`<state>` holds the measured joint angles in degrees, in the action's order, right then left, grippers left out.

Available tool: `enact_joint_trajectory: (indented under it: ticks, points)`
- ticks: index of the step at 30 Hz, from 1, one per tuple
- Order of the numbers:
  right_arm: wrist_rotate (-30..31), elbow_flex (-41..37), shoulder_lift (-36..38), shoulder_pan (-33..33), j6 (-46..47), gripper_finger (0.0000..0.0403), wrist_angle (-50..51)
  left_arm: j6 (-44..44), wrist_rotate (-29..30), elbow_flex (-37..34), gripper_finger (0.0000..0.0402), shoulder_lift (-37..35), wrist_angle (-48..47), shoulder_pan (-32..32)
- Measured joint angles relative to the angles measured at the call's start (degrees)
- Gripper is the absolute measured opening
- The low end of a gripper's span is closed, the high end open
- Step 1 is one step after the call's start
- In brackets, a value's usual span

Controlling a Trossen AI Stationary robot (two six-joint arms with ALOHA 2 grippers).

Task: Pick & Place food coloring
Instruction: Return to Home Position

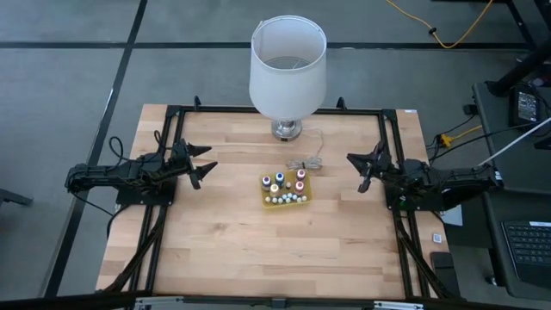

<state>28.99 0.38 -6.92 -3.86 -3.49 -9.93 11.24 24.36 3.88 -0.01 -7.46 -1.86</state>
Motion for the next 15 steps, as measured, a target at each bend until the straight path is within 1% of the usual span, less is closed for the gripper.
enact_joint_trajectory:
  ticks: [7,10,14,15]
  points:
    - [-0.1,0.0,0.6,0.0,0.0,0.0046,0.1,0.0,0.0,0.0,0.0311,0.0,0.0,0.0]
    - [-0.1,0.0,2.5,0.0,0.0,0.0046,0.5,0.0,0.0,0.0,0.0311,0.0,0.0,0.0]
    - [-0.1,0.0,6.9,0.0,0.0,0.0046,2.5,0.0,0.0,0.0,0.0311,0.0,0.0,0.0]
    - [0.0,0.0,6.9,0.0,0.0,0.0046,2.1,0.0,0.0,0.0,0.0312,0.0,0.0,0.0]
